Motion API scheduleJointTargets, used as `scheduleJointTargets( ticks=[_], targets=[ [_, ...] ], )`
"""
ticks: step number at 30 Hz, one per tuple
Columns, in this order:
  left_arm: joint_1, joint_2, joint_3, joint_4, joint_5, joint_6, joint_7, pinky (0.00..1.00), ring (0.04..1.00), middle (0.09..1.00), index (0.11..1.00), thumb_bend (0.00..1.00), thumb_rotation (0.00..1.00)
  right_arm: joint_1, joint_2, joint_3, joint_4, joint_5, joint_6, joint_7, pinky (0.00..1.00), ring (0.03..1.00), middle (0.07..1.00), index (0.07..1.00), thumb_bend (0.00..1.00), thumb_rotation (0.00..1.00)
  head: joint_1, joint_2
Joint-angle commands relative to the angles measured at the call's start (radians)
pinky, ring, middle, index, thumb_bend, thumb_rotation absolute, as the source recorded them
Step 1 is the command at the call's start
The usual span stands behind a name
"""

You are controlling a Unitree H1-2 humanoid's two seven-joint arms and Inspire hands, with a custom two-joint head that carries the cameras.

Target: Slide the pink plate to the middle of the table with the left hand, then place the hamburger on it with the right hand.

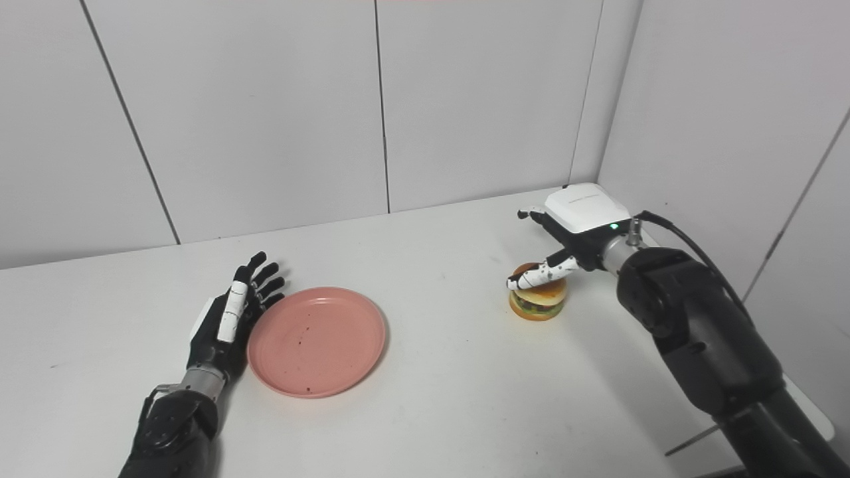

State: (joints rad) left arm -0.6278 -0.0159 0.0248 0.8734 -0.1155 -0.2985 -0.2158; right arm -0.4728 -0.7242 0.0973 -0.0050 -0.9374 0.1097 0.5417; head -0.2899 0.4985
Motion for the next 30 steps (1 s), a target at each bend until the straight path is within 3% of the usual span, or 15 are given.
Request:
scheduleJointTargets(
  ticks=[1,12,30],
  targets=[
    [0.041,-0.007,-0.001,0.036,-0.005,-0.028,-0.008,0.87,0.895,0.927,0.931,0.86,0.90,-0.058,-0.037,-0.006,-0.005,-0.005,0.034,0.004,0.98,0.882,0.828,0.859,1.00,0.80,0.000,0.001],
    [0.053,-0.014,-0.005,0.039,0.000,-0.041,-0.005,0.84,0.886,0.922,0.927,0.89,0.89,-0.033,-0.025,-0.004,0.021,0.045,0.070,0.009,0.97,0.870,0.838,0.867,1.00,0.75,0.016,-0.013],
    [0.076,-0.017,-0.005,0.007,-0.006,-0.030,-0.014,0.85,0.872,0.925,0.930,0.86,0.87,-0.031,-0.013,0.011,0.058,0.077,0.070,-0.015,0.94,0.851,0.830,0.868,1.00,0.69,0.030,-0.005]
  ],
)
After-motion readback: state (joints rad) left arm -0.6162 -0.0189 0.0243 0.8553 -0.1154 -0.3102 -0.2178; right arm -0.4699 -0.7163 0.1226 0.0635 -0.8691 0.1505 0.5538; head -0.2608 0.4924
